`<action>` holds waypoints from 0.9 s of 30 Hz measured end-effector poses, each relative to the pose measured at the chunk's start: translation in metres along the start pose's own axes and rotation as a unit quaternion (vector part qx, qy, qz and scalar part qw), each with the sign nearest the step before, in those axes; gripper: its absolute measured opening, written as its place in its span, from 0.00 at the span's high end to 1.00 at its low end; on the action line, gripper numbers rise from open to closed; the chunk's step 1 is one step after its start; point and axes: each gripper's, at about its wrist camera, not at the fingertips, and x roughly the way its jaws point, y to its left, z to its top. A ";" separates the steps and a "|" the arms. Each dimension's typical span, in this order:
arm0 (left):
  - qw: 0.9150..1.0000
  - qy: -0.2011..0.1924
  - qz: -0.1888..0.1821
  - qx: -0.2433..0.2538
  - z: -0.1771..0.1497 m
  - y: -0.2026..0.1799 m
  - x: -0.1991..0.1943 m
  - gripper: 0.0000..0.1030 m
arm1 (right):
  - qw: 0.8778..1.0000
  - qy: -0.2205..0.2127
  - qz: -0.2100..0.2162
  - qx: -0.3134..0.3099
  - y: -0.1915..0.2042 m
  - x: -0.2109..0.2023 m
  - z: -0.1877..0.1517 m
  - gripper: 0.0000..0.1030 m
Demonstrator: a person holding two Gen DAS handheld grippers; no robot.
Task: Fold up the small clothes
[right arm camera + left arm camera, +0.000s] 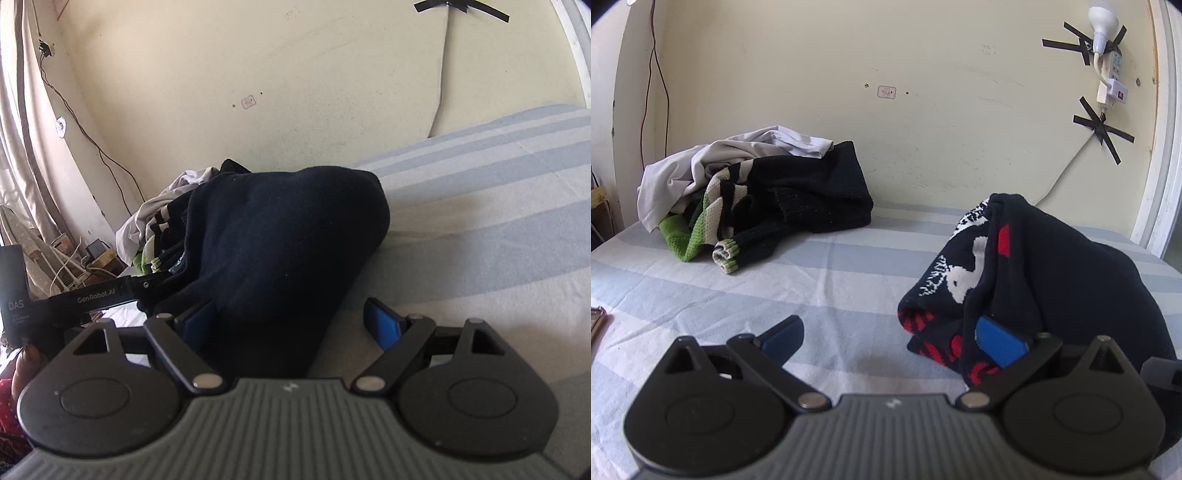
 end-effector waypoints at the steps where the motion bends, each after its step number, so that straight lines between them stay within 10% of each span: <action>1: 1.000 -0.002 0.002 0.004 -0.001 -0.001 -0.001 0.00 | 1.000 0.000 0.000 0.000 0.001 0.001 0.001 0.13; 27: 0.998 -0.032 -0.014 0.061 -0.005 -0.013 -0.011 0.00 | 1.000 0.000 0.000 0.000 0.000 0.001 -0.001 0.13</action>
